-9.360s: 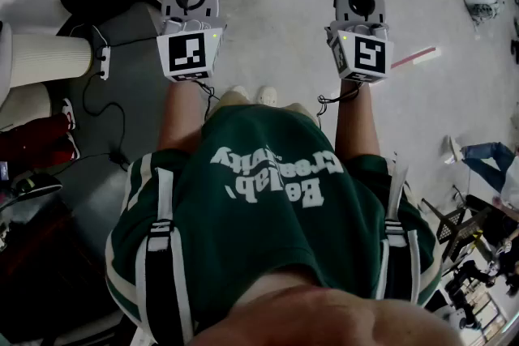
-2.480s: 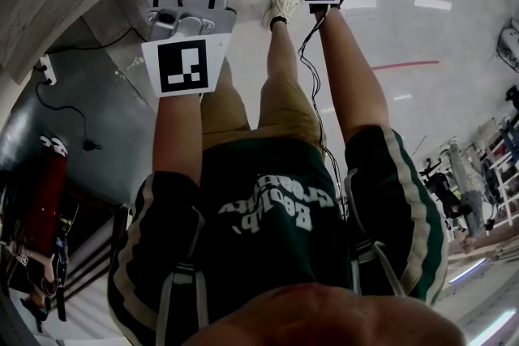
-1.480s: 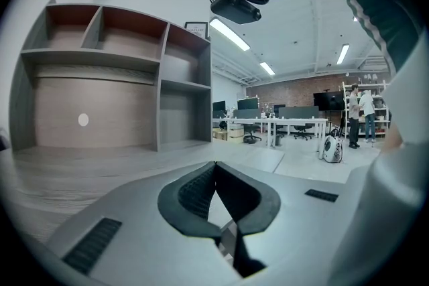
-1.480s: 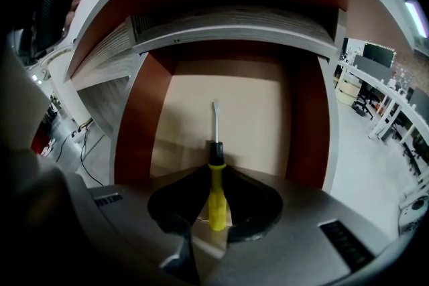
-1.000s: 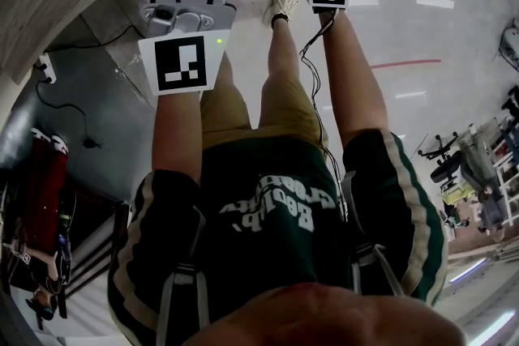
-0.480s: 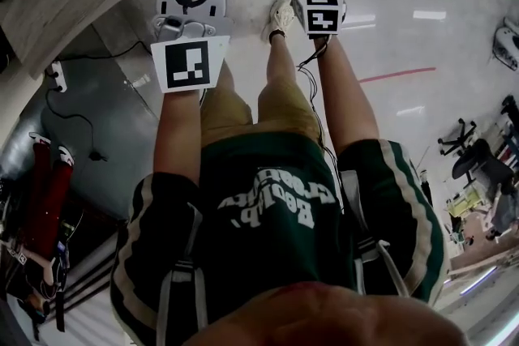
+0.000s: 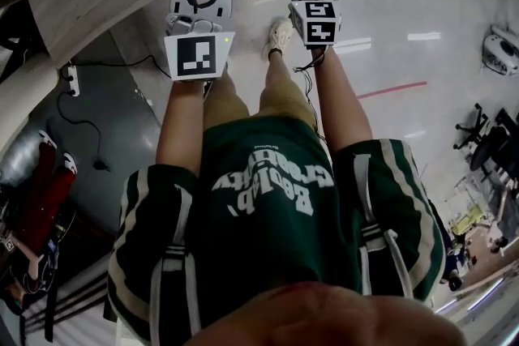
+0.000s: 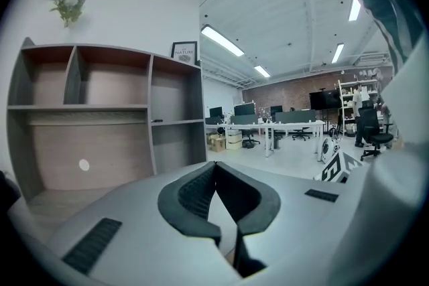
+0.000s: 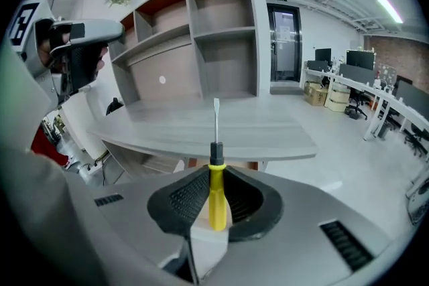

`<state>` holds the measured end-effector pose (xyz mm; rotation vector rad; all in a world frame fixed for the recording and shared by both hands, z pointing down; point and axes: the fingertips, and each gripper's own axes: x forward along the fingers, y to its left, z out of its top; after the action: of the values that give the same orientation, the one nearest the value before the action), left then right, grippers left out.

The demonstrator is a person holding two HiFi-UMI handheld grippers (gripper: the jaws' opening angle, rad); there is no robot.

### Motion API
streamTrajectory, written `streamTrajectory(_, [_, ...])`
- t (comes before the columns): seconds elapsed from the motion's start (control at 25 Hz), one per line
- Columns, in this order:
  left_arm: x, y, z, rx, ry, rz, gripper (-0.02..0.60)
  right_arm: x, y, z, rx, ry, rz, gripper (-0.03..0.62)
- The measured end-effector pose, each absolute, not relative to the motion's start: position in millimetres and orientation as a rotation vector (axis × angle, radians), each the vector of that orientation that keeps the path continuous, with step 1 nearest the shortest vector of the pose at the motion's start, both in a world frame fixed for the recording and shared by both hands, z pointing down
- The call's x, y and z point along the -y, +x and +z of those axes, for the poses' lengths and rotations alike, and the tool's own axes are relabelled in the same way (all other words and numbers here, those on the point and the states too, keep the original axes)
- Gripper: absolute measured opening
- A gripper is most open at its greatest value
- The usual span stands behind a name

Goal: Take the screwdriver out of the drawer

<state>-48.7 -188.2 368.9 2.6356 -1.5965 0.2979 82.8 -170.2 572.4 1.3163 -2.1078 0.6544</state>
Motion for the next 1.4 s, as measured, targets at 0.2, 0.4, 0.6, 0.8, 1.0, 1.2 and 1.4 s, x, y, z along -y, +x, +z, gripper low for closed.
streamTrajectory(0.2, [168.8,-41.3,304.1,1.636,2.654,0.314,0.017,161.8,85.4,489.4,2.2,1.318,0.62,0.081])
streamTrajectory(0.4, [145.8,-44.2,250.6,1.686,2.682,0.299,0.017,145.1,75.5,415.6,2.291,1.315,0.544,0.081])
streamTrajectory(0.6, [128.8,-45.1,211.4,1.722,2.711,0.306,0.017,132.2,74.8,347.4,2.365,1.338,0.457,0.081])
streamTrajectory(0.8, [115.7,-57.4,178.6,1.775,2.713,0.355,0.017,124.7,70.1,278.5,2.438,1.382,0.344,0.081])
streamTrajectory(1.0, [96.0,-61.7,132.9,1.83,2.755,0.307,0.017,111.5,71.3,211.7,2.508,1.416,0.189,0.081])
streamTrajectory(1.2, [81.7,-65.0,107.7,1.882,2.786,0.27,0.017,102.4,74.5,161.4,2.592,1.473,0.082,0.081])
streamTrajectory(1.4, [75.2,-85.2,76.5,1.908,2.778,0.243,0.017,94.8,56.0,109.0,2.644,1.499,0.026,0.081])
